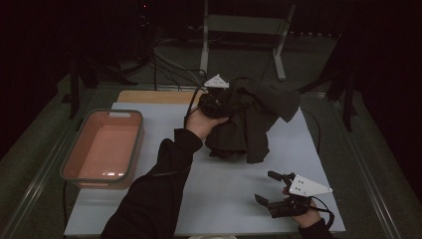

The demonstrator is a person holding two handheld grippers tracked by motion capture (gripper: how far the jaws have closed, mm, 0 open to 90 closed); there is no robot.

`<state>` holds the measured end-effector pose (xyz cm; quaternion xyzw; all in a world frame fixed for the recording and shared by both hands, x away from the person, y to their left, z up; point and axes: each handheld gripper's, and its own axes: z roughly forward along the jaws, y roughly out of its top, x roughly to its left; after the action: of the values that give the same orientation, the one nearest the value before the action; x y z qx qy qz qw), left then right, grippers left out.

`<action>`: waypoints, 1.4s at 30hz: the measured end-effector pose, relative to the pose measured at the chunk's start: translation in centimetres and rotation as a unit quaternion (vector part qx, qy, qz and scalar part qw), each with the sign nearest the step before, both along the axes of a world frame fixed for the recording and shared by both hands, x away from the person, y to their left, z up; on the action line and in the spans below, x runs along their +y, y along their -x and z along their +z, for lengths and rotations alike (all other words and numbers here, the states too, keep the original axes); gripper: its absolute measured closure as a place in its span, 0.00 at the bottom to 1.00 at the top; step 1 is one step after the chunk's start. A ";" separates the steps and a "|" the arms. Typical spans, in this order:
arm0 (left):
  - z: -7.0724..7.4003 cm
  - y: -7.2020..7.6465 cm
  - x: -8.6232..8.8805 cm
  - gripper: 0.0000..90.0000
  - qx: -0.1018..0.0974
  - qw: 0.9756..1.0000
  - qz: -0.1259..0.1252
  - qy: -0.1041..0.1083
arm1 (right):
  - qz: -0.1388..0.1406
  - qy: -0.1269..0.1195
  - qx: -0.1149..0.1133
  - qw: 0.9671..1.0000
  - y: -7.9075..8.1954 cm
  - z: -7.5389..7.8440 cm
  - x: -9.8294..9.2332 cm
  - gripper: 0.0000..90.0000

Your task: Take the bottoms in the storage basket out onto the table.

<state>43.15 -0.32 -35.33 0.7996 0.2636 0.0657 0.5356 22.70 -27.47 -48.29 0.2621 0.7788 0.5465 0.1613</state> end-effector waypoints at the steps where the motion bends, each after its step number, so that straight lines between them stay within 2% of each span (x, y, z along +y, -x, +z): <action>1: -0.2 0.0 -0.1 0.70 0.000 1.000 0.000 -0.002 | 0.000 -0.001 0.000 1.000 0.0 0.0 0.0 0.12; 4: -0.6 -0.1 -0.3 0.70 0.003 1.000 0.001 -0.005 | 0.000 0.000 -0.001 1.000 0.0 0.0 0.0 0.12; 5: -1.1 -0.2 -0.6 0.70 0.003 1.000 0.004 -0.009 | 0.000 0.000 0.000 1.000 0.0 0.0 0.0 0.12; 11: -2.4 -0.2 -1.1 0.70 -0.007 0.999 0.021 -0.030 | 0.000 0.000 0.000 1.000 0.0 0.0 0.0 0.12; 15: -3.2 -0.4 -1.4 0.70 -0.001 0.999 0.028 -0.026 | 0.001 -0.002 0.001 1.000 0.0 0.0 0.0 0.12; 20: -4.3 -0.6 -1.8 0.70 0.017 0.999 0.032 -0.012 | 0.001 -0.003 0.000 1.000 0.0 0.0 0.0 0.12; 26: -5.5 -0.8 -2.4 0.69 0.034 0.999 0.036 -0.006 | 0.001 -0.003 0.001 1.000 0.0 0.0 0.0 0.12; 32: -6.4 -1.0 -2.9 0.69 0.041 0.998 0.044 -0.010 | -0.001 -0.004 0.000 1.000 0.0 0.0 -0.1 0.12; 34: -6.9 -1.0 -3.1 0.68 0.040 0.998 0.048 -0.016 | 0.000 -0.005 0.000 1.000 0.0 0.0 -0.1 0.12; 40: -8.5 -1.0 -3.6 0.65 0.055 0.997 0.051 -0.036 | 0.000 -0.006 0.000 1.000 0.0 0.0 -0.1 0.12; 42: -9.0 -0.8 -3.9 0.64 0.053 0.996 0.050 -0.048 | 0.000 -0.005 0.000 1.000 0.0 0.0 -0.1 0.12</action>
<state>43.94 -4.24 -44.34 0.8128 0.3276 0.0623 0.4777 22.71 -27.57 -48.27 0.2629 0.7761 0.5502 0.1605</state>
